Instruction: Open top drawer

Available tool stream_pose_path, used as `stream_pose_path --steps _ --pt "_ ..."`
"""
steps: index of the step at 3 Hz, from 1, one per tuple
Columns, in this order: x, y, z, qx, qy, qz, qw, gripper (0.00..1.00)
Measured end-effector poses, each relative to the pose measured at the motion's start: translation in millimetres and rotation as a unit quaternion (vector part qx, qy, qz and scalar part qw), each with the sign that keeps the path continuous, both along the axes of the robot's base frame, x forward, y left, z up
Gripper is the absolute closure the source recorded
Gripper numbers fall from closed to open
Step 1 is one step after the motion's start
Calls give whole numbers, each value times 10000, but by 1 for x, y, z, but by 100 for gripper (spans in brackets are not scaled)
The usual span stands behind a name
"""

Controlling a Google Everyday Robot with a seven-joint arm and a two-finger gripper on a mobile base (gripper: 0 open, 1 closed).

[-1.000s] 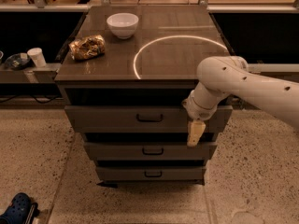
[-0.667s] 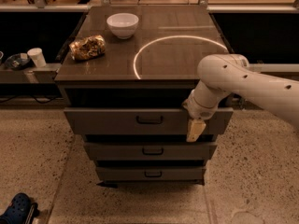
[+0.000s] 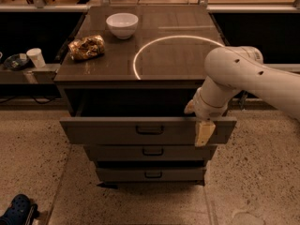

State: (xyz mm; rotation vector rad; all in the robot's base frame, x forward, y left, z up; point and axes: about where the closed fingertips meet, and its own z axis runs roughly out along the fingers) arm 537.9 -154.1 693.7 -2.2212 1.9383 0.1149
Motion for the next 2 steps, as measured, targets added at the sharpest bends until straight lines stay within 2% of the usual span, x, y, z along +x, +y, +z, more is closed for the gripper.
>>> stream_pose_path --steps 1,2 --pt "-30 -1 20 -10 45 131 9999 0" --pt "-30 -1 20 -10 45 131 9999 0"
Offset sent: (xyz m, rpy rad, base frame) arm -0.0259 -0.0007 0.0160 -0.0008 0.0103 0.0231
